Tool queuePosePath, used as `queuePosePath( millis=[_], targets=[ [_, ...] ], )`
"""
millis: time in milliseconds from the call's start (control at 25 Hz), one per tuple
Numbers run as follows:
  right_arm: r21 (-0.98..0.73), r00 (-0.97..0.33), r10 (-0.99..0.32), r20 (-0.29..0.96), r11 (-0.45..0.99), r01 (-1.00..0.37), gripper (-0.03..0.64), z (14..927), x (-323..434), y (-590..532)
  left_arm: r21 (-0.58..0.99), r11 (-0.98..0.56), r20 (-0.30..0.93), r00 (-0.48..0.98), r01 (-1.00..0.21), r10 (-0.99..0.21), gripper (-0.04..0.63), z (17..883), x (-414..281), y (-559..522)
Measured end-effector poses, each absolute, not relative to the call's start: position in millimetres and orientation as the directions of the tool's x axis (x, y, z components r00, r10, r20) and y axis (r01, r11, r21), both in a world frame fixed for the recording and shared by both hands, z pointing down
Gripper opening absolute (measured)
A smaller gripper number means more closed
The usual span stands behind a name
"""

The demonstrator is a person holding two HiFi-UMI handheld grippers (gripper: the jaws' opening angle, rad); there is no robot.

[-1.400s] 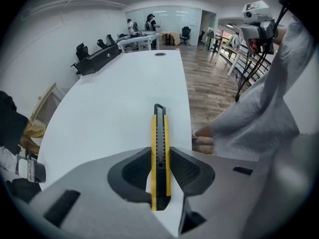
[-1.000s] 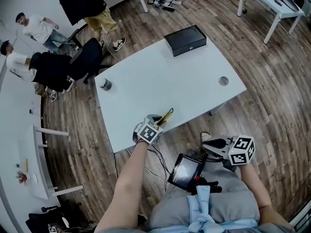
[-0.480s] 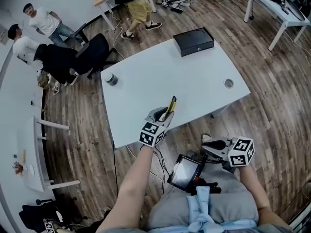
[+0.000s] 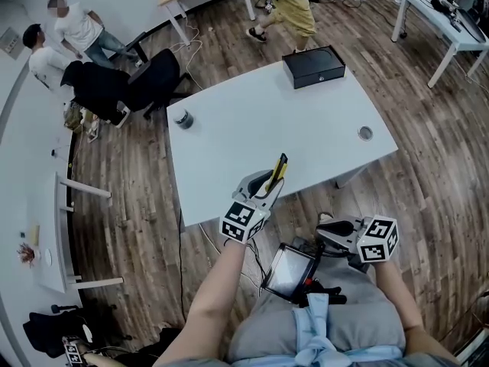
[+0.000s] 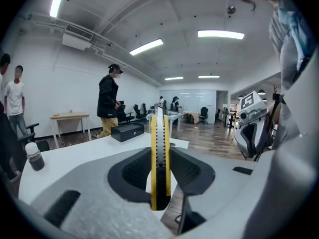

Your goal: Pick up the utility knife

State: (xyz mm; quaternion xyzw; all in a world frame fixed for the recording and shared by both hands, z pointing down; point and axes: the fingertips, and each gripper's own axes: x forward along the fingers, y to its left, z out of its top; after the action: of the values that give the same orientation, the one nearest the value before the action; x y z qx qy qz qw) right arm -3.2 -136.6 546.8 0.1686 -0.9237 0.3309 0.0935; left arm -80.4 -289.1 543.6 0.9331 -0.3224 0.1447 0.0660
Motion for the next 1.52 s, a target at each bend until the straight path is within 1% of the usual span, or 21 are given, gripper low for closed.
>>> queuePosePath(
  millis=[160, 800, 1040, 1280, 1520],
  targets=[
    [-0.574, -0.928, -0.247, 0.279, 0.732, -0.368, 0.029, 543, -6, -132, 0.035, -0.780, 0.275, 0.756, -0.625, -0.594, 0.124, 528, -83, -272],
    [-0.580, -0.950, -0.228, 0.212, 0.754, -0.310, 0.029, 527, -17, -116, 0.085, -0.748, 0.201, 0.747, -0.658, -0.634, 0.124, 504, -100, -197],
    [-0.574, -0.953, -0.228, 0.200, 0.761, -0.302, 0.029, 522, -17, -107, 0.095, -0.752, 0.194, 0.754, -0.652, -0.628, 0.124, 502, -96, -169],
    [-0.534, -0.952, -0.248, 0.177, 0.789, -0.305, 0.029, 517, -14, -99, 0.123, -0.747, 0.160, 0.756, -0.654, -0.635, 0.124, 499, -93, -153],
    [-0.445, -0.939, -0.286, 0.193, 0.827, -0.343, 0.029, 513, -10, -97, 0.112, -0.741, 0.143, 0.748, -0.662, -0.648, 0.124, 490, -96, -145]
  ],
)
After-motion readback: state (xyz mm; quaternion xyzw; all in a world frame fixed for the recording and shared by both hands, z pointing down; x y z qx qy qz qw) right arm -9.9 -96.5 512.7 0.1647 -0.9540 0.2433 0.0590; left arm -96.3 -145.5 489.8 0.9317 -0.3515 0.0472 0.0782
